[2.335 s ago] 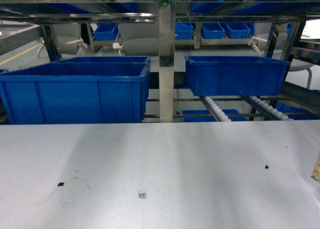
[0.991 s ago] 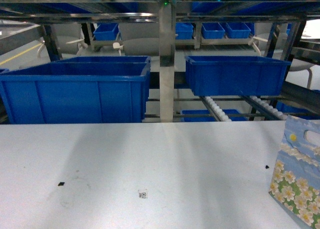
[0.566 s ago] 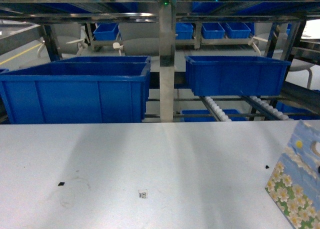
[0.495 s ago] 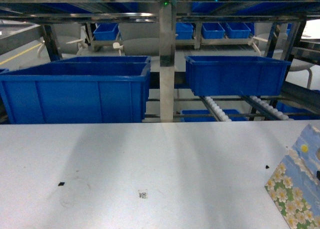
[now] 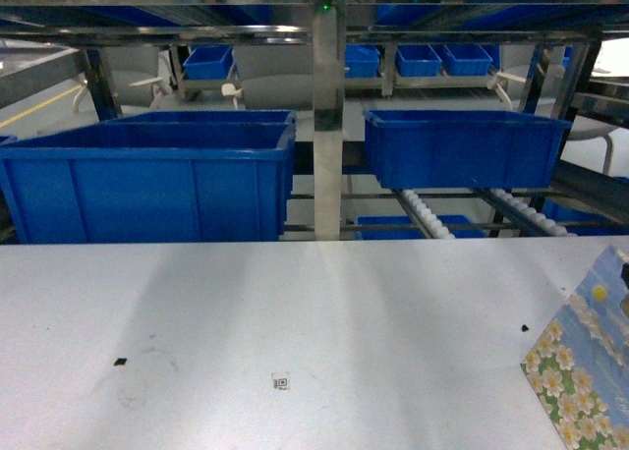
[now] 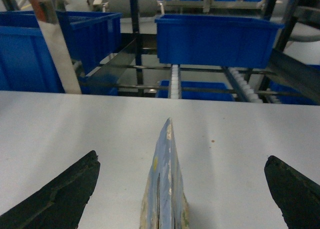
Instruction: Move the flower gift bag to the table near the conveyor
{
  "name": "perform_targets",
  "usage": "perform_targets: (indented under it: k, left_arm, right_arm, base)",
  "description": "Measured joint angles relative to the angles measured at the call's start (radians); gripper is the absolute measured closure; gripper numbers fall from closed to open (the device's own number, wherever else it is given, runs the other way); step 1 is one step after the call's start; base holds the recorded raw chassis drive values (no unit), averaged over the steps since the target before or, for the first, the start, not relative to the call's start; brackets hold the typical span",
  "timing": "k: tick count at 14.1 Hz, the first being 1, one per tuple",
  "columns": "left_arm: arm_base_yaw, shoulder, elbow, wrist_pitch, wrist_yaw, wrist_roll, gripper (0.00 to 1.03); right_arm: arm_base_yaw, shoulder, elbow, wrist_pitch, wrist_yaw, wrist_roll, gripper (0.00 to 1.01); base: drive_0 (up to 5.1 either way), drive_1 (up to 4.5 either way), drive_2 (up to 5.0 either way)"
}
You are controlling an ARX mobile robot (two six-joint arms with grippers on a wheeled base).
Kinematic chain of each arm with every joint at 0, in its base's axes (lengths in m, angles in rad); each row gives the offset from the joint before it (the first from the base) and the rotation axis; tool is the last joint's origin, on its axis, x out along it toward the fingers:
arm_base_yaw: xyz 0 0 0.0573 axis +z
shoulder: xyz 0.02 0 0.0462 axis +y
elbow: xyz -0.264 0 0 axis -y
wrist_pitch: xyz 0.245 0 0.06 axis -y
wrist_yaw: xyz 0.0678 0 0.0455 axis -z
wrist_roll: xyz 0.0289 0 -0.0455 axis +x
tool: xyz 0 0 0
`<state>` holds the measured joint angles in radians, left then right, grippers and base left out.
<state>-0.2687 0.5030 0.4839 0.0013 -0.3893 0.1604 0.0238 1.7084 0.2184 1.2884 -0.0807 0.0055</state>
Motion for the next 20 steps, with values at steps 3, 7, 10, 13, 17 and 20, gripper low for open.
perform_targets:
  k: [3,7,10,13,17,20]
  left_arm:
    - [0.0,0.0,0.0,0.0,0.0,0.0,1.01]
    - [0.0,0.0,0.0,0.0,0.0,0.0,1.01]
    - [0.0,0.0,0.0,0.0,0.0,0.0,1.01]
    - [0.0,0.0,0.0,0.0,0.0,0.0,1.01]
    - [0.0,0.0,0.0,0.0,0.0,0.0,1.01]
    - [0.06,0.13,-0.003,0.161,0.039,-0.048,1.01]
  right_arm:
    - [0.017,-0.131,-0.063,-0.024,0.159,-0.002,0.03]
    - [0.029,-0.568,-0.158,-0.381,0.196,0.024,0.03]
    - [0.003,-1.168,-0.164,-0.958,0.158,0.051,0.03]
    - [0.038,-1.575,-0.159,-1.373,0.183,0.058,0.03]
    - [0.046,-1.59,-0.15,-1.379,0.19,0.058,0.03]
    - [0.046,-1.591,-0.15,-1.379,0.19,0.058,0.03]
  base:
    - [0.0,0.0,0.0]
    - [0.0,0.0,0.0]
    - [0.0,0.0,0.0]
    - [0.0,0.0,0.0]
    - [0.0,0.0,0.0]
    - [0.0,0.0,0.0]
